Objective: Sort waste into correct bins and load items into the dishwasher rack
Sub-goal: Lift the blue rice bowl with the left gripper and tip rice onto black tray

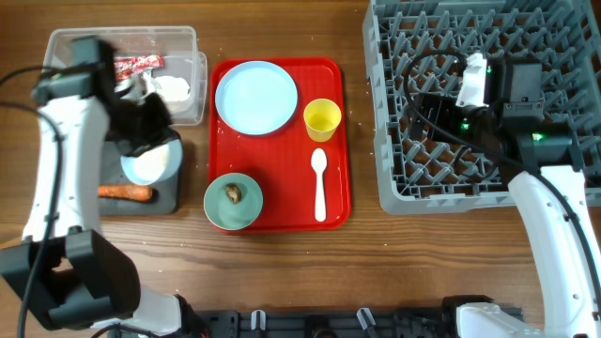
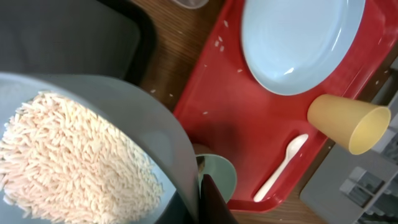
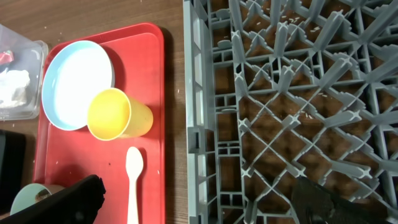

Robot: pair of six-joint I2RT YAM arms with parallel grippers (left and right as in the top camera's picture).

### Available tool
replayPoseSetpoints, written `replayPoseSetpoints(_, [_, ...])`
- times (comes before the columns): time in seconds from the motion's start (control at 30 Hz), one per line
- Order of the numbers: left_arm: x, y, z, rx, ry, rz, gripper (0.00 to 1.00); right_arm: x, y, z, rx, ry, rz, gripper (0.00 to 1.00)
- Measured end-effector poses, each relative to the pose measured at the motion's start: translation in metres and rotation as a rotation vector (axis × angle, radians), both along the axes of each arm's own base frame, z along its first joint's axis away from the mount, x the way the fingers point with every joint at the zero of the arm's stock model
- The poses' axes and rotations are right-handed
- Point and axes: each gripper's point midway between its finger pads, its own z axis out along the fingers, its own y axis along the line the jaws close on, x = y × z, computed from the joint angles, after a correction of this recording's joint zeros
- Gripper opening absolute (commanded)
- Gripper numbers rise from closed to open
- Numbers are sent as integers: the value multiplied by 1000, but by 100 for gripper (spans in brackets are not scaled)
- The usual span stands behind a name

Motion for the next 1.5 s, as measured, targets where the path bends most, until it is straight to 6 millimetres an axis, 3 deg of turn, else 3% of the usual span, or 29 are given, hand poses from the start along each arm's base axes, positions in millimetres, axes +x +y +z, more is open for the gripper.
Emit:
replayPoseSetpoints(0.07, [0, 25, -12, -66, -44, 44, 4, 0, 0, 0, 0, 0, 0, 100])
replayPoseSetpoints(0.2, [-20, 72, -32, -246, -132, 161, 4, 0, 0, 0, 0, 1, 0, 100])
replayPoseSetpoints(0.4, [-25, 104, -13, -443, -407, 207, 4, 0, 0, 0, 0, 1, 0, 100])
replayPoseSetpoints(0.53, [-15, 109, 4, -499, -568, 159, 4, -1, 0, -1, 0, 5, 0, 100])
replayPoseSetpoints(0.8, [9, 120, -13, -592, -691, 128, 4, -3, 0, -2, -1, 17, 0, 100])
replayPoseSetpoints(1.17, [13, 113, 28, -806, -829, 140, 4, -5, 0, -4, -1, 28, 0, 100])
replayPoseSetpoints(1.4, [5, 132, 33, -883, -792, 269, 4, -5, 0, -4, -1, 28, 0, 100])
replayPoseSetpoints(1.5, [2, 130, 33, -923, -747, 312, 4, -6, 0, -4, -1, 29, 0, 100])
